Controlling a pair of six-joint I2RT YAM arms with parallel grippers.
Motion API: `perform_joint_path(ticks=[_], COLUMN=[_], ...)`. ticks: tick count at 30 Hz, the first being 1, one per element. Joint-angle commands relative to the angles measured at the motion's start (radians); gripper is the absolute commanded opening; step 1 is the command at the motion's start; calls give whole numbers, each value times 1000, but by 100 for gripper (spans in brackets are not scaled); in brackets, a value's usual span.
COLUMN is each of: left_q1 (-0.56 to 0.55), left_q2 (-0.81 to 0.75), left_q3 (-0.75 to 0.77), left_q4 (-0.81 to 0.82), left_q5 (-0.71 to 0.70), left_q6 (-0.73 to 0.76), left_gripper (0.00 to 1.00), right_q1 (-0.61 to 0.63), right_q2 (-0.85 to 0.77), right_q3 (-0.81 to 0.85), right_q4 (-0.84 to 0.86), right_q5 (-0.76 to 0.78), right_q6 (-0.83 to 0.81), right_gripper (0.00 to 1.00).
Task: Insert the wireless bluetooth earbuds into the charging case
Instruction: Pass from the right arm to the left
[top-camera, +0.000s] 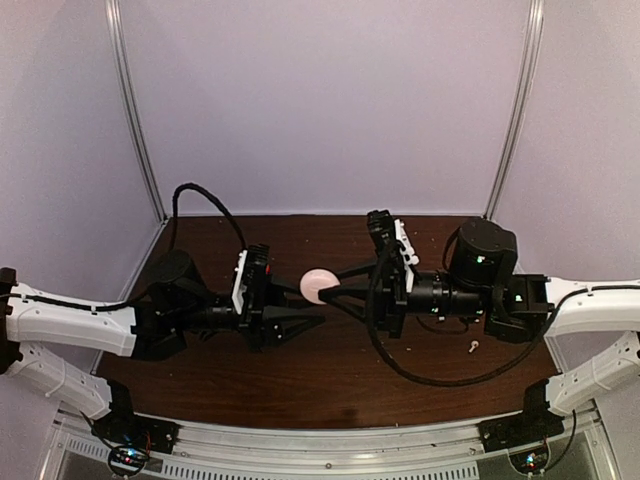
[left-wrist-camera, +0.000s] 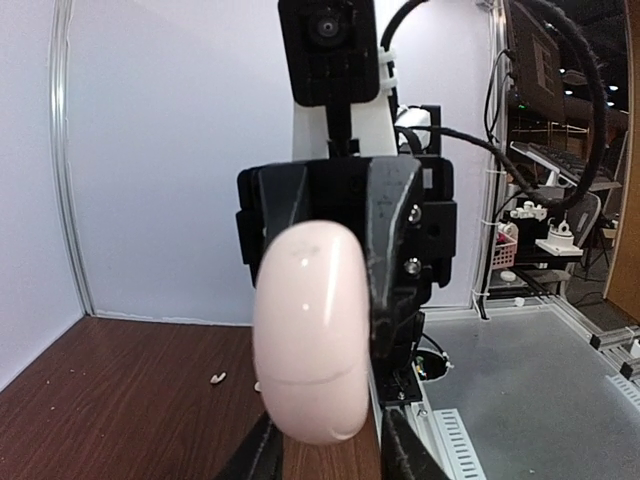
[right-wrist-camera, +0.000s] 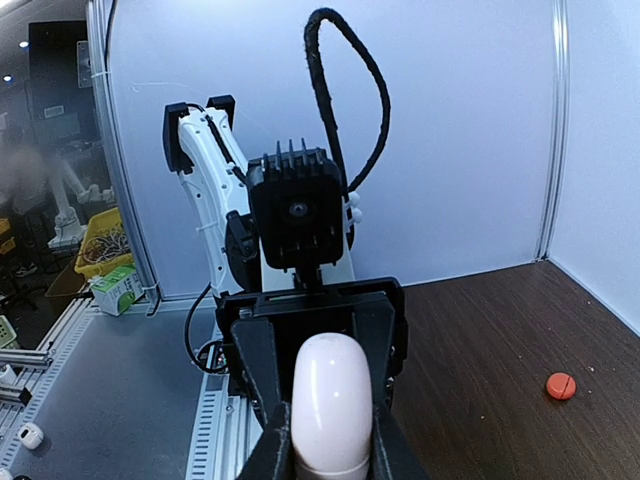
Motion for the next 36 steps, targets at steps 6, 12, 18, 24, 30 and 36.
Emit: perform_joint_path(ticks=[6,12,18,24,30,36], left_q1=[-7,-6,-8,-8,-7,-8], left_q2=[1,23,13,-18,-42,-26], left_q3=[41,53,52,65,87,126], left_q4=[107,127,102,-41,-196,-312], left_q5=[8,19,35,45,62,83], left_q6=[-36,-45,-18,52,130,170], left_gripper=[31,19,2,0,0,0], right_q1=[10,11,11,10,11,15], right_q2=[6,4,-15,-39,-35,16], right_q3=[-28,-35,-43,8,72,140], right_q4=[61,73,60,-99,-285,-419], right_q5=[-12,-16,-19,-21,-18,-54], right_q6=[1,1,-3,-32,-70,-109], right_gripper=[9,9,14,49,49,47])
